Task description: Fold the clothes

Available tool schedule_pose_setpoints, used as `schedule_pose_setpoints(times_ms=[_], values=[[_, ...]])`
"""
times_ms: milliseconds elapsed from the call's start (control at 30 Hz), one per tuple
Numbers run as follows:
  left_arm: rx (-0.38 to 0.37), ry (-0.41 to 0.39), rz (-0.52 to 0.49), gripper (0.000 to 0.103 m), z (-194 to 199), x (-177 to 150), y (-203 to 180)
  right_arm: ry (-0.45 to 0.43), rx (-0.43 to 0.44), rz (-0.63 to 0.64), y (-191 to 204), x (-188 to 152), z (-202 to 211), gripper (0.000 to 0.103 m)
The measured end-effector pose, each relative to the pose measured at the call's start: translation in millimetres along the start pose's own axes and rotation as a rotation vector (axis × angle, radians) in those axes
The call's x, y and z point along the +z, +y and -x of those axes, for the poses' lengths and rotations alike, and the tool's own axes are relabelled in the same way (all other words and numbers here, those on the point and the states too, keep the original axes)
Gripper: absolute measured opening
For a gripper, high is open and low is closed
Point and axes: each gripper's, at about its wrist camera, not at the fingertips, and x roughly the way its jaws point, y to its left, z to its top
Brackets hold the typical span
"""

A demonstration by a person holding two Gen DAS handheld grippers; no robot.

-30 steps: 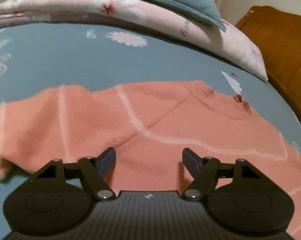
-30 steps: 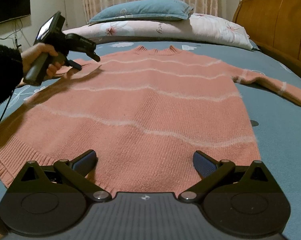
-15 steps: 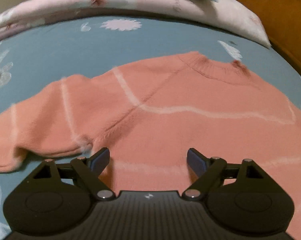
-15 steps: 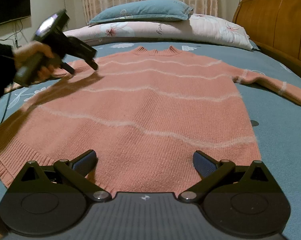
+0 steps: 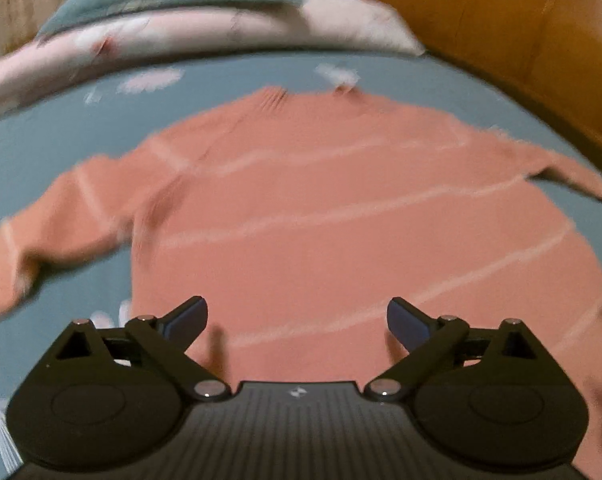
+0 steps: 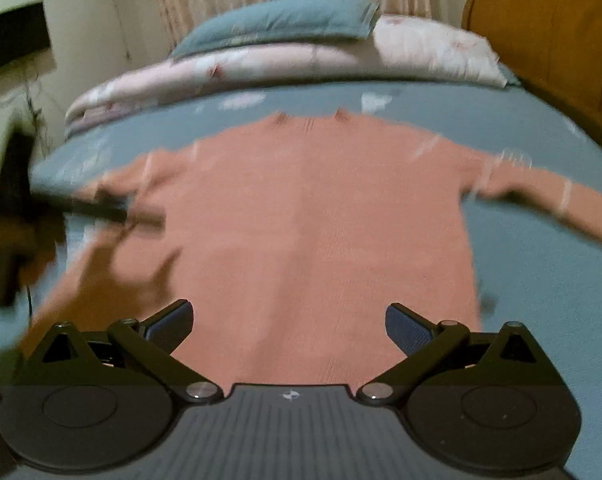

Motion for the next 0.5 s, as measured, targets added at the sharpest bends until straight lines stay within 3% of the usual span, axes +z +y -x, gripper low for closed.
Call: schedule_pose_setpoints(times_ms=[133,267,433,500], values=[[0.012,-0.023,0.004,0.1,-7.9,-18.3,8.1,-0.029,0.021,-0.084,-24.7,67.9,-20.1,0.103],[0.008,-0.044,-0.018,0.1,-6.9,-24.7,9.6,-0.032,0.037,-0.217,-60.7,111.8,-83.4,0.103],[-0.013,-0.05,-0.015,0.102,-5.7,-28.1,15.2,0.041,0.076,-0.406,-97.8,112.6,-165.4,0.103],[-0.011,-0.053,-0.02,0.102,-5.7,-28.4,15.2,0.054,0.007,-0.374,-105.0,104.8,-166.1,0.101]])
